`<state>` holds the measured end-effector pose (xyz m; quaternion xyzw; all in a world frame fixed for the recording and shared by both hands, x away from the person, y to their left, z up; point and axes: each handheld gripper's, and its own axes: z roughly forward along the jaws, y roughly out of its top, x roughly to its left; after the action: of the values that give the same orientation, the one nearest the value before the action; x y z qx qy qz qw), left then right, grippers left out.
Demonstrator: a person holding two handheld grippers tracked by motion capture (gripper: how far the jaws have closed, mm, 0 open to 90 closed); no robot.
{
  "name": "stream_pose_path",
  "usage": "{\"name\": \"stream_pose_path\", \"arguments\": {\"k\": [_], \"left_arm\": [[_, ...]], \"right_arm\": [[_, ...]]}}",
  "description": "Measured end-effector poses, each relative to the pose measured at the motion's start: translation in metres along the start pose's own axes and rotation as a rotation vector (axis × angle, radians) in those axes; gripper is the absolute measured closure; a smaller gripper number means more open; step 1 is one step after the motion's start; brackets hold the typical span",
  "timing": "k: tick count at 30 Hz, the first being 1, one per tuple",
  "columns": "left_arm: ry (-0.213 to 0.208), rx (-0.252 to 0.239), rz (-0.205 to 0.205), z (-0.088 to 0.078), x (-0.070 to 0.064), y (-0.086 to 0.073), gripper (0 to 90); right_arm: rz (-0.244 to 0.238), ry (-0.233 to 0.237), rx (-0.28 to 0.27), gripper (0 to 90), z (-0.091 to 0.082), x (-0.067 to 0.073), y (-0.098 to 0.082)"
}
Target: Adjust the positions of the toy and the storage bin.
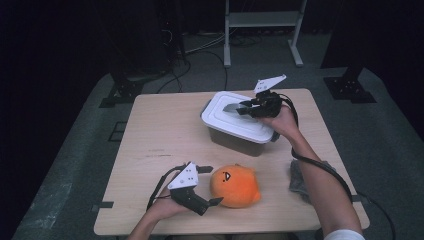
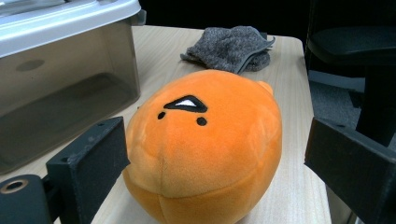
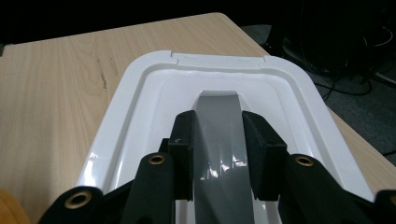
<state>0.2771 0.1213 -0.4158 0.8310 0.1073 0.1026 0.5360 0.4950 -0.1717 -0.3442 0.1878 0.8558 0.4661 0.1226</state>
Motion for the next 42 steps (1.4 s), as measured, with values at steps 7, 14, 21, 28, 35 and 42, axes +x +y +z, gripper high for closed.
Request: {"name": "stream_pose_path", "arguments": {"k": [7, 14, 21, 28, 35, 42], "left_arm": [[0.001, -0.003, -0.004, -0.001, 0.0, 0.0, 4.8], [0.001, -0.006, -0.006, 0.0, 0.0, 0.0, 4.8], [0.001, -0.004, -0.003, 0.0, 0.0, 0.0, 4.8], [0.005, -0.004, -0.006, -0.001, 0.0, 0.0, 4.8], [0.007, -0.003, -0.008, -0.001, 0.0, 0.0, 4.8], [0.009, -0.009, -0.012, -0.001, 0.001, 0.0, 4.8]], "right_arm": [[-0.001, 0.003, 0.003, 66.1, -0.002, 0.0, 0.001], [-0.005, 0.011, 0.001, 66.2, -0.005, 0.002, 0.005], [-0.027, 0.019, -0.006, 66.2, -0.011, 0.005, 0.012], [-0.043, 0.006, -0.03, 66.2, -0.029, 0.014, 0.018], [-0.039, 0.007, -0.064, 66.2, -0.06, 0.021, 0.014], [-0.03, -0.006, -0.088, 66.2, -0.099, 0.028, -0.001]]}}
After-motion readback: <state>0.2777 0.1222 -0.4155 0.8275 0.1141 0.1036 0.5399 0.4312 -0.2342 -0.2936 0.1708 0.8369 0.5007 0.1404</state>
